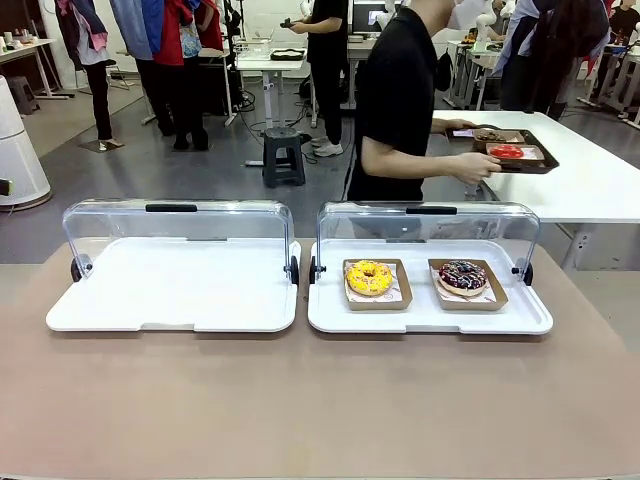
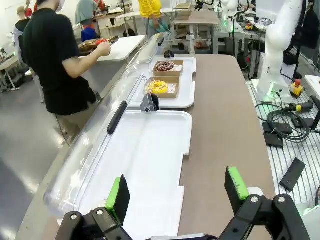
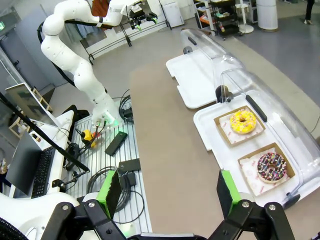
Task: Provide the desired donut to the person.
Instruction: Place the picked Paper togo box onto the Handle tray extended by the person.
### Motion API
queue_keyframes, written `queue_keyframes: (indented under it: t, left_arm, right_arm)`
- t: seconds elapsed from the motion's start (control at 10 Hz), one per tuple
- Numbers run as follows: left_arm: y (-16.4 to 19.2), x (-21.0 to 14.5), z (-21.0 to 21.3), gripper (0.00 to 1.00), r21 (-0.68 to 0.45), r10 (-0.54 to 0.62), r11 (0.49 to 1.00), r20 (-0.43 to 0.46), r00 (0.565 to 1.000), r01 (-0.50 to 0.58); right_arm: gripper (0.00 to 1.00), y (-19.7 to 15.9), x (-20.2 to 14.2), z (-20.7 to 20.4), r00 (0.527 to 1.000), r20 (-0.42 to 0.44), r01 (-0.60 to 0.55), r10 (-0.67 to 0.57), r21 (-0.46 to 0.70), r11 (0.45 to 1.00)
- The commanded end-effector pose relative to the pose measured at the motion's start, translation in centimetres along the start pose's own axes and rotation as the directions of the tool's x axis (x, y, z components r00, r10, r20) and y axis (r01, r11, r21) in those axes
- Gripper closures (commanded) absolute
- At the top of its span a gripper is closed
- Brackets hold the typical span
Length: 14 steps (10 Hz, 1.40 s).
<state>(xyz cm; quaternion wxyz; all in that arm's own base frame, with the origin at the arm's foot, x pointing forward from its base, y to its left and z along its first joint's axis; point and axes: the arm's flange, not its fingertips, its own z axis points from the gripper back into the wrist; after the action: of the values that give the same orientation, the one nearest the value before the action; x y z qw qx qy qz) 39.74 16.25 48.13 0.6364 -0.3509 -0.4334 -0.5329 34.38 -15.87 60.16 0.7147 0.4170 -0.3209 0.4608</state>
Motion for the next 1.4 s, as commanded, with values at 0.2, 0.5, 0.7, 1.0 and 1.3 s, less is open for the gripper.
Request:
queue_keyframes:
  t: [0.2,0.5,0.7,1.0,1.3]
  left_arm:
    - [-0.24,-0.36,0.46,0.0,0.003,0.004,1.0,0.011,1.0,-0.004]
    - [-0.24,-0.36,0.46,0.0,0.003,0.004,1.0,0.011,1.0,-0.004]
    - [-0.24,-0.36,0.46,0.0,0.003,0.004,1.0,0.011,1.0,-0.004]
    - [-0.24,-0.36,0.46,0.0,0.003,0.004,1.0,0.011,1.0,-0.004]
    - [-0.24,-0.36,0.46,0.0,0.003,0.004,1.0,0.011,1.0,-0.004]
  right_arm:
    - [0.0,0.0,0.02,-0.04,1.0,0.01,-0.007,0.007,0.008,1.0]
    - [0.0,0.0,0.02,-0.04,1.0,0.01,-0.007,0.007,0.008,1.0]
    - [0.0,0.0,0.02,-0.04,1.0,0.01,-0.007,0.007,0.008,1.0]
    - [0.0,0.0,0.02,-0.04,1.0,0.01,-0.007,0.007,0.008,1.0]
    - [0.0,0.0,0.02,-0.04,1.0,0.01,-0.007,0.007,0.008,1.0]
